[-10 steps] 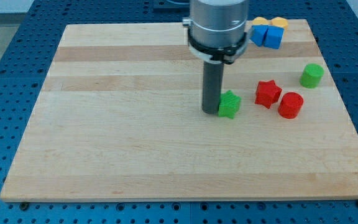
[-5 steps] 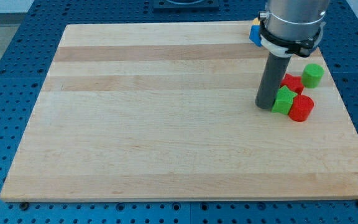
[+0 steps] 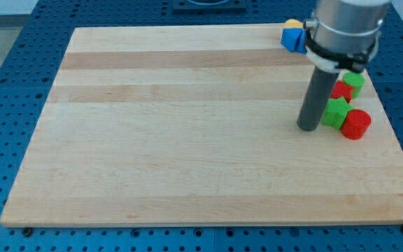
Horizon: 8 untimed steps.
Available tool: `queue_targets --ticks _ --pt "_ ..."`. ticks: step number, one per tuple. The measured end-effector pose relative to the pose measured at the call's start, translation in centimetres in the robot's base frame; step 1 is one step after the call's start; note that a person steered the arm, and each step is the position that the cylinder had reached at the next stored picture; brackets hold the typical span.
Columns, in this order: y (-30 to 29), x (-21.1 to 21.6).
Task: Slide both the red blocks and green star to the center right side of the board
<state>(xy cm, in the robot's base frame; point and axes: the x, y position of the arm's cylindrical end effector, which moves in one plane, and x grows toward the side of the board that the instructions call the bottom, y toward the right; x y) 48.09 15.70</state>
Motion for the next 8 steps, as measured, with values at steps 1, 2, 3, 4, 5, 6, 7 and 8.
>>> queue_targets --ticks 1,2,3,4,5,6,7,8 --pt "2.1 2.6" --pt "5.6 3.1" --pt "7.1 3.1" --pt "7.3 3.0" --pt "7.4 2.8" --pt "8.1 2.4" --pt "9.6 2.1" --pt "9.8 1.1"
